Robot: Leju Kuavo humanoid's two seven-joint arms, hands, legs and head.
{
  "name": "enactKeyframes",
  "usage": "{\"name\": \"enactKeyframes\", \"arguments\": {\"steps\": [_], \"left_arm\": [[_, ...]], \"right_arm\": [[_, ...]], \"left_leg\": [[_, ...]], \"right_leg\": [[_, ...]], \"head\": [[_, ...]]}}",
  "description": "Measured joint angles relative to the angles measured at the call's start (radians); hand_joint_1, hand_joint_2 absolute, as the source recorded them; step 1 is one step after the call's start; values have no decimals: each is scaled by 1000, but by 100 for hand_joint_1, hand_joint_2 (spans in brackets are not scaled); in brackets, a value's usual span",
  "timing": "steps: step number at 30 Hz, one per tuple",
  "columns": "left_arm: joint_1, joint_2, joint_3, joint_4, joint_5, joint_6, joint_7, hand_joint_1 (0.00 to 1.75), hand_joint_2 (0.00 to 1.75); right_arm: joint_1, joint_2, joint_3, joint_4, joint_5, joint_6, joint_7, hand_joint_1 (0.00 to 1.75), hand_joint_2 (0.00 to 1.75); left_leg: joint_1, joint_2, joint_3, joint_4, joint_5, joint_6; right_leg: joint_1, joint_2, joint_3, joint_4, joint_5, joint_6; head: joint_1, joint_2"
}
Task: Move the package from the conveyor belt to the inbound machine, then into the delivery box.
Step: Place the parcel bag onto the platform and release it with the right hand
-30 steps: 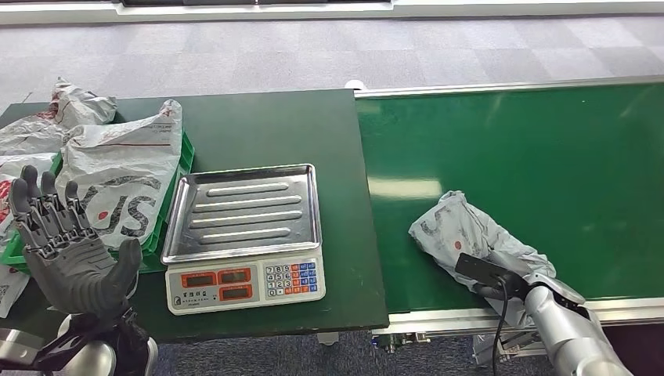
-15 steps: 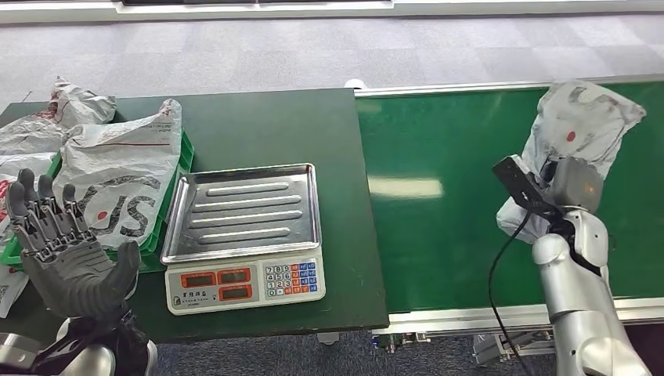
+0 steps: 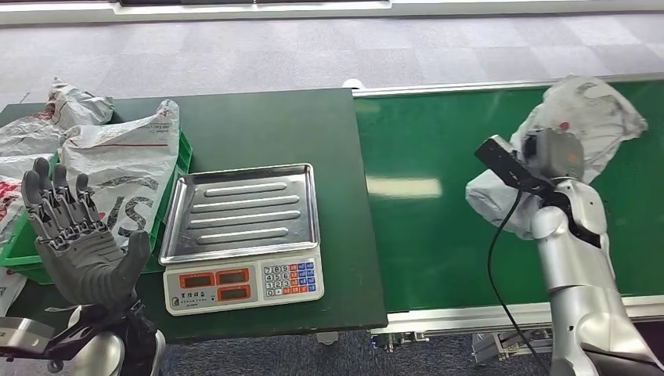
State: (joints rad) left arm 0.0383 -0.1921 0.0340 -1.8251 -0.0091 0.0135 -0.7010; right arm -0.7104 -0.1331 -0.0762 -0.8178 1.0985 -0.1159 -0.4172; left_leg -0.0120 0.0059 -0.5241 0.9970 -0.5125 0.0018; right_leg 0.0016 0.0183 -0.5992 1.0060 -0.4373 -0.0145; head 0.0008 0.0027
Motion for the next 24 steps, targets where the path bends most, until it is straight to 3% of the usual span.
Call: {"name": "enactKeyframes", "arguments": {"steps": [6, 9, 13, 18, 24], "left_arm": [[-48, -7, -11, 54, -11, -3, 1, 0, 175], [-64, -7, -29, 75, -10, 20, 1, 0, 175], [-66, -6, -38, 86, -2, 47, 2, 0, 175], [-44, -6, -42, 84, 1, 51, 1, 0, 175], [-29, -5, -43, 78, -3, 51, 0, 0, 175]], "right_arm": [[-45, 152, 143, 39, -58, 132, -175, 175, 175], [-66, 244, 268, 36, -114, 200, -202, 175, 175], [-87, 324, 421, 13, -182, 242, -188, 175, 175], [-93, 376, 529, -6, -212, 239, -152, 175, 175], [-96, 400, 588, -6, -164, 127, -49, 175, 175]], "left_leg": [[2, -5, 5, 0, 5, -4], [3, -1, 6, -1, 5, -5], [4, -4, 5, -1, 5, -6], [3, -5, 5, -1, 5, -6], [2, -6, 4, 0, 5, -6]], "right_leg": [[2, -3, -3, 2, 2, -3], [3, 1, -4, 2, 2, -4], [4, -2, -4, 2, 2, -5], [3, -2, -4, 2, 2, -5], [2, -3, -3, 2, 2, -5]], "head": [[0, 0], [0, 0], [0, 0], [0, 0], [0, 0]]}}
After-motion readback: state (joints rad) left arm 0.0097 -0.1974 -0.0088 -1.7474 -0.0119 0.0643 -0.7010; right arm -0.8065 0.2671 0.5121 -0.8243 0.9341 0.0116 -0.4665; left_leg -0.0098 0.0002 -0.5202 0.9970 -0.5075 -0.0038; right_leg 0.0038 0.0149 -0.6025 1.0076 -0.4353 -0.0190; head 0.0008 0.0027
